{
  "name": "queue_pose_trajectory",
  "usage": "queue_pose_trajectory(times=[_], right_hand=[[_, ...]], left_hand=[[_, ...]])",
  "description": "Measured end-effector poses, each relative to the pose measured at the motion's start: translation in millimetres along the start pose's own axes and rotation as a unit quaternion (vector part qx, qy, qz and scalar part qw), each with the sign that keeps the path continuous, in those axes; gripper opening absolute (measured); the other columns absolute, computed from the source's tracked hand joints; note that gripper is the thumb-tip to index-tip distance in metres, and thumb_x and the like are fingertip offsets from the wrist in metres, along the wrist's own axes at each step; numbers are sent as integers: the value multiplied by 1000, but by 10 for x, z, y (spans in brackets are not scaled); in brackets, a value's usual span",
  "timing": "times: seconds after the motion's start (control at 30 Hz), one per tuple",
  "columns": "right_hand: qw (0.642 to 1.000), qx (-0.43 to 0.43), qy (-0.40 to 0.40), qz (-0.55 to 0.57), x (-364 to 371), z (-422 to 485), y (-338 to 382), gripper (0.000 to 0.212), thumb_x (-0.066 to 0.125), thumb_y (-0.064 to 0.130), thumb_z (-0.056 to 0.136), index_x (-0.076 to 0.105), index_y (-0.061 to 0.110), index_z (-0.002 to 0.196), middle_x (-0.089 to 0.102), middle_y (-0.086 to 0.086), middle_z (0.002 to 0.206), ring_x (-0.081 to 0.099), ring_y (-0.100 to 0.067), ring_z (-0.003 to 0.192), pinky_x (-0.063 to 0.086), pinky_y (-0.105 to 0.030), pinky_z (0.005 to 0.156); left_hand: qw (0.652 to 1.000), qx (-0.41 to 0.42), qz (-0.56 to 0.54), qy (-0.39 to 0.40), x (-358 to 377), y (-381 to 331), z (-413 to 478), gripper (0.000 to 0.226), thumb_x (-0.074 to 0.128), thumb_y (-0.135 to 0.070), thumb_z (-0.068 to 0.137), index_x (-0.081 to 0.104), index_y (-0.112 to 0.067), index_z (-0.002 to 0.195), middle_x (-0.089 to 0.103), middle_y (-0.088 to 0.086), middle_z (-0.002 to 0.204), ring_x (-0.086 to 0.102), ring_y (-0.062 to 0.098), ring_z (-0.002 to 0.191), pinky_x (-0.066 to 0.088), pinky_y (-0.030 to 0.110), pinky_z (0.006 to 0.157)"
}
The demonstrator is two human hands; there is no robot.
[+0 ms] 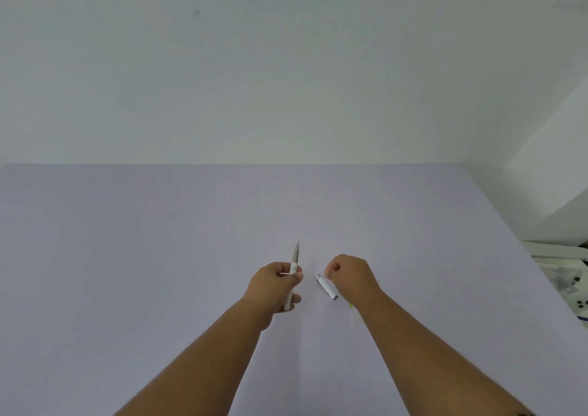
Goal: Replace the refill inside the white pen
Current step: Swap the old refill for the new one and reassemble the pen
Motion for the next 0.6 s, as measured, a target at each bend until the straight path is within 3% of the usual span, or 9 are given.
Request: queue_pose_trajectory(times=[0.2, 0.37, 0.43, 0.5, 0.6], right_hand=[[992, -31, -14, -118, 323, 68, -118, 23, 53, 29, 90, 62, 9, 98, 66, -13, 101, 61, -29, 94, 47, -33, 74], [991, -33, -18, -125, 393, 85, -85, 29, 47, 29, 94, 61, 7, 107, 64, -13, 105, 60, -30, 98, 49, -35, 78], [998, -17, -15, -57, 336, 93, -21, 28, 49, 29, 93, 65, 8, 103, 66, -11, 99, 62, -27, 91, 47, -32, 74], [994, 14, -24, 102, 222, 106, 75, 21, 55, 29, 89, 67, 13, 92, 70, -5, 84, 62, -21, 79, 49, -32, 72], [942, 52, -34, 330, 4, 150, 251, 11, 61, 26, 86, 67, 18, 81, 70, 2, 73, 63, -17, 72, 54, -29, 68]], left_hand=[[996, -51, -60, 31, -12, 67, 81, 15, 63, -15, 86, 69, -14, 99, 68, 6, 88, 68, 19, 67, 60, 30, 66], [996, -57, -62, 43, -25, 70, 128, 15, 59, -11, 87, 69, -17, 96, 70, 11, 103, 68, 23, 76, 60, 33, 70], [996, -50, -47, 56, -25, 72, 133, 15, 60, -11, 88, 69, -18, 97, 70, 10, 105, 69, 22, 77, 60, 32, 69], [996, -44, -36, 68, -30, 70, 133, 15, 60, -12, 89, 69, -18, 99, 71, 6, 101, 70, 21, 76, 60, 31, 68], [996, -34, -12, 80, -25, 46, 124, 16, 59, -14, 90, 69, -18, 102, 72, 3, 97, 69, 19, 74, 59, 28, 65]])
Point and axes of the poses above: each hand's wrist, its own z-axis towards the middle knuckle, its own x-axis out of the palm, y = z × x, the point moved 3 cm from there along z, towards the middle knuckle
